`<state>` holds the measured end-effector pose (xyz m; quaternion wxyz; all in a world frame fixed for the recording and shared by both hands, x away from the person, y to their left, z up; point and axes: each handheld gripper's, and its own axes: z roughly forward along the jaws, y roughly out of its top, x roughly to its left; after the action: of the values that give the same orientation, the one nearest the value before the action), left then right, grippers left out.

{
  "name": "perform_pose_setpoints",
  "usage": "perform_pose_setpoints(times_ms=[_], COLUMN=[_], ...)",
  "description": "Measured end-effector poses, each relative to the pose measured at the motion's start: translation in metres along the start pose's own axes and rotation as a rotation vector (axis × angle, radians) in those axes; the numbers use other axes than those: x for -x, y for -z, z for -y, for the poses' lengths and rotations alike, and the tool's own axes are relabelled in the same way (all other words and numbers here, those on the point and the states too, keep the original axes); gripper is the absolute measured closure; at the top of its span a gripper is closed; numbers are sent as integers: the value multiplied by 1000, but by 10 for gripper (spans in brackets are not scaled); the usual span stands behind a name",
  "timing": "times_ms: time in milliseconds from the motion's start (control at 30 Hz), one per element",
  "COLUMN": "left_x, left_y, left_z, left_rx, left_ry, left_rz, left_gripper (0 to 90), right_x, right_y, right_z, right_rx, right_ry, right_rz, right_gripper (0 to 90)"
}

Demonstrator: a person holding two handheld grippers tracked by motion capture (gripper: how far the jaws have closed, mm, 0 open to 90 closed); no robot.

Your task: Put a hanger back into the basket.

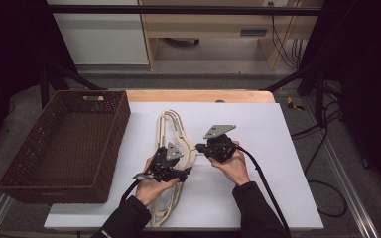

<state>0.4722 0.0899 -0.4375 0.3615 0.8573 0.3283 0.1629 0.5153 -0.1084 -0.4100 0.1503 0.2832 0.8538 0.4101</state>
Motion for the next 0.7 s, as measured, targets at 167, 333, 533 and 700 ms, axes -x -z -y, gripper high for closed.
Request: perform_pose_setpoints(times_ms=[167,333,533,700], left_x=[1,-1,1,0], left_y=[-4,-5,-1,8], left_z=[1,3,3,4], left_rx=[-26,-54,-40,-28], left_ry=[20,50,80,97], left_rz=[9,11,12,-13], left_gripper=[514,613,718,740], right_x=[-2,-5,-9,-14], right_y=[2,5,7,12], right_z=[-2,-4,-6,-9], right_rx=[12,17,21,46], right_ry=[10,17,37,53], right_rz=[0,-2,7,6], right_gripper=[890,890,888,870])
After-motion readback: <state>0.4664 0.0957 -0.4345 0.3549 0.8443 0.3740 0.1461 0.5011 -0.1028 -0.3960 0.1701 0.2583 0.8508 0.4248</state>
